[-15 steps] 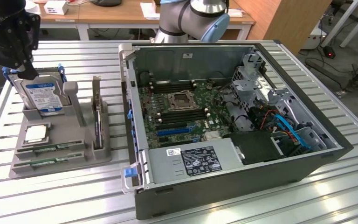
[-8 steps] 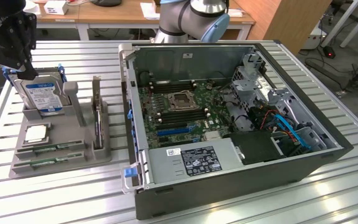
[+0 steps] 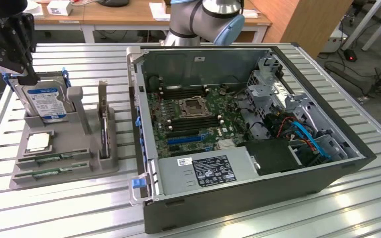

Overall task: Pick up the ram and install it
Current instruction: 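Pick up the ram and move it above insertion slot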

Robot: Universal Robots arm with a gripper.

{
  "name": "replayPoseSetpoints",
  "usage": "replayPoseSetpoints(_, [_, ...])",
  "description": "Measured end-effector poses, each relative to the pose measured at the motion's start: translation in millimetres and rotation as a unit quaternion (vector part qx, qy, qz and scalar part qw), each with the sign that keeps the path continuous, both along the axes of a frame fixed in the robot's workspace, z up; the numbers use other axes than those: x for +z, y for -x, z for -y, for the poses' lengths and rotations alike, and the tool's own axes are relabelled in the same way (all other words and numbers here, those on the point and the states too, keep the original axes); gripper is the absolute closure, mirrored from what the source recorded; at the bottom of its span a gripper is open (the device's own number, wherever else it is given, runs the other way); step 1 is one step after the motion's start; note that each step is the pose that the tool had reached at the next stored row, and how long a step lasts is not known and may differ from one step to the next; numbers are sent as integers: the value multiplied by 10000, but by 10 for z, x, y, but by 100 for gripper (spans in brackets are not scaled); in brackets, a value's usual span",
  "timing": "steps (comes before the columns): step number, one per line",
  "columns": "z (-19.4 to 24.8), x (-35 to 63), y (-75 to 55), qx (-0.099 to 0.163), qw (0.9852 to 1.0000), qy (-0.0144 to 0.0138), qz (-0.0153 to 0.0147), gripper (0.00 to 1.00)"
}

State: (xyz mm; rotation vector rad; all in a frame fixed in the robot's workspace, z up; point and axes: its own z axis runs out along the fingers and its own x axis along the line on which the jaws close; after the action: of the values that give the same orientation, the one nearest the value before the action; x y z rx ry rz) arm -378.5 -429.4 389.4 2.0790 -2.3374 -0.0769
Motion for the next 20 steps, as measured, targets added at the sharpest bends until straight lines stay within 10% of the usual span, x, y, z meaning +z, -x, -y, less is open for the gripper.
replayPoseSetpoints(20, [0, 0, 0, 361, 9993, 1, 0, 91])
